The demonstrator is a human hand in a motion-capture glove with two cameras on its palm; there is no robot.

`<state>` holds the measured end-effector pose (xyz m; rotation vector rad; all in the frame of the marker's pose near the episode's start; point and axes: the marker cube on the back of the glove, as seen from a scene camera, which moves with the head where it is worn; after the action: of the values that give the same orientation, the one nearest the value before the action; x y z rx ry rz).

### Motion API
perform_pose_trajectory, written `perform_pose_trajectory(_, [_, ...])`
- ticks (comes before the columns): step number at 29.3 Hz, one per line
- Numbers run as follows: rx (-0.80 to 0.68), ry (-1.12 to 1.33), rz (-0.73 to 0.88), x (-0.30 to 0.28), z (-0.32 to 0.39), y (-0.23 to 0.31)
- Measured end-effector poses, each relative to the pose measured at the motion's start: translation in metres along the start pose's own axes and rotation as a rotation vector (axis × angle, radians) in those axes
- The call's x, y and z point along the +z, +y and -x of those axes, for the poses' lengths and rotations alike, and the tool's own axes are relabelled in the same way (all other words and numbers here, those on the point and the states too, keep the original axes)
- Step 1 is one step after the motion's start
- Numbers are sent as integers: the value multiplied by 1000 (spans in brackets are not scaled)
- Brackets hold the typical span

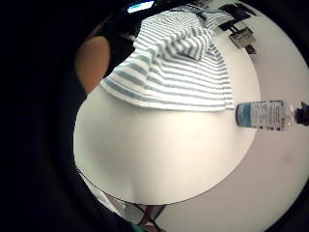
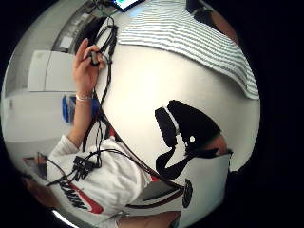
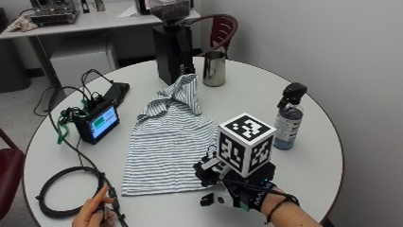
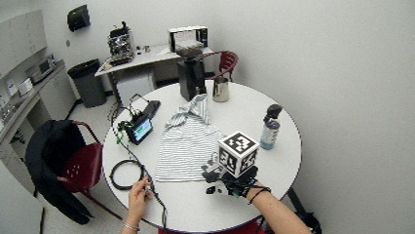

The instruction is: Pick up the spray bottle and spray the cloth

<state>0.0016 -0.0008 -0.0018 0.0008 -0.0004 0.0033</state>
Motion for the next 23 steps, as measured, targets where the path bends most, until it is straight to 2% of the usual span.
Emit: perform_pose_trajectory(23, [31,1,-23,-44,-17,-36])
